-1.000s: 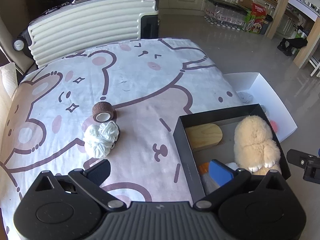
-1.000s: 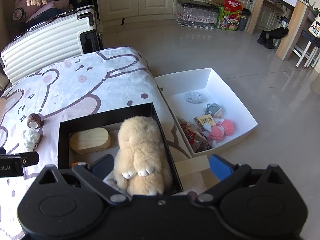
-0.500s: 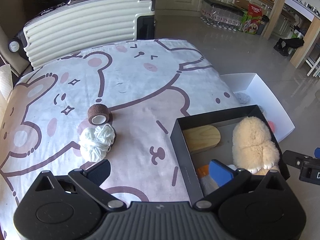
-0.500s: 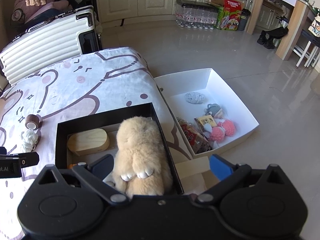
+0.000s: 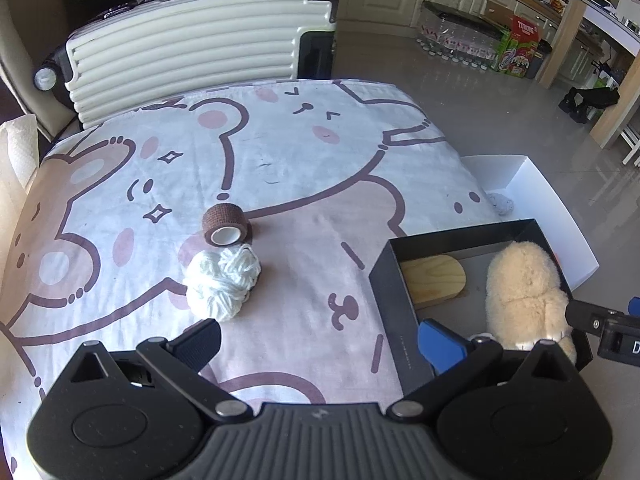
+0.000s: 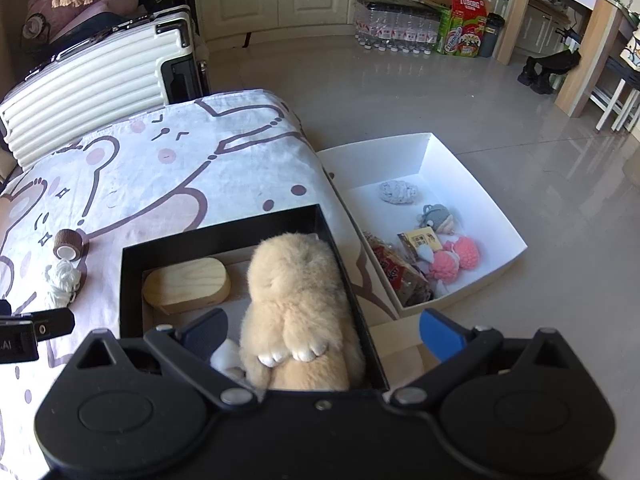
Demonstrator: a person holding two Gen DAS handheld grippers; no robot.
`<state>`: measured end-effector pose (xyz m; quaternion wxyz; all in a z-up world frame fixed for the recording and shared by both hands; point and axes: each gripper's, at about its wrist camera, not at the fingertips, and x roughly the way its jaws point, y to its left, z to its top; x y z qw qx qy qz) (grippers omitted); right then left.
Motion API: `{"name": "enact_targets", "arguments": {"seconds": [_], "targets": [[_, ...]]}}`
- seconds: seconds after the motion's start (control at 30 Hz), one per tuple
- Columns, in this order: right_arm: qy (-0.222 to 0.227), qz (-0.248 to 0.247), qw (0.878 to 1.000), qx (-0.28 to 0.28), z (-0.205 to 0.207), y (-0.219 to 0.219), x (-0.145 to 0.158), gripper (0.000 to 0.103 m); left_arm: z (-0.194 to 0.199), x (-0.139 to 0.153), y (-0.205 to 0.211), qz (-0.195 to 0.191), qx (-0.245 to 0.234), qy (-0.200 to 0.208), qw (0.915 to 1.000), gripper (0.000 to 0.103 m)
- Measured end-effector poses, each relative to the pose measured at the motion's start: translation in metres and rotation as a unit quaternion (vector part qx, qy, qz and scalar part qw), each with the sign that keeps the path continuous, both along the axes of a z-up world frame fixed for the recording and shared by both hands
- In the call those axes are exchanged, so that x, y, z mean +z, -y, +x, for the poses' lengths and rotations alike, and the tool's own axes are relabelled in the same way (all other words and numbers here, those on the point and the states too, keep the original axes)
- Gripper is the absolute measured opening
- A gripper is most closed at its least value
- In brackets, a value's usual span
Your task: Organize objects
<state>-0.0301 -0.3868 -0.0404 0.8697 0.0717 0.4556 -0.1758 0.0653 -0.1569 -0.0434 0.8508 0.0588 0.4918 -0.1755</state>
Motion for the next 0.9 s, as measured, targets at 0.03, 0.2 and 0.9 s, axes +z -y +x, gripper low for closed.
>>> {"name": "enact_targets", "arguments": {"seconds": [0.03, 0.2, 0.9], "targets": [[0.001, -0.001, 1.0, 0.004, 0.002, -0.003, 0.0, 0.103, 0.001, 0.0, -0.005, 0.0, 0.004, 0.0, 1.0, 0.103], [0.006, -0.001, 1.0, 0.024, 0.015, -0.023, -0.001, 0.103, 0.005, 0.003, -0.03, 0.0, 0.028, 0.004, 0.9996, 0.103], [0.02, 0.005, 0.993, 0.118, 0.056, -0.109, -0.004, 0.103, 0.016, 0.009, -0.119, -0.001, 0.107, 0.013, 0.9941, 0.103]]}}
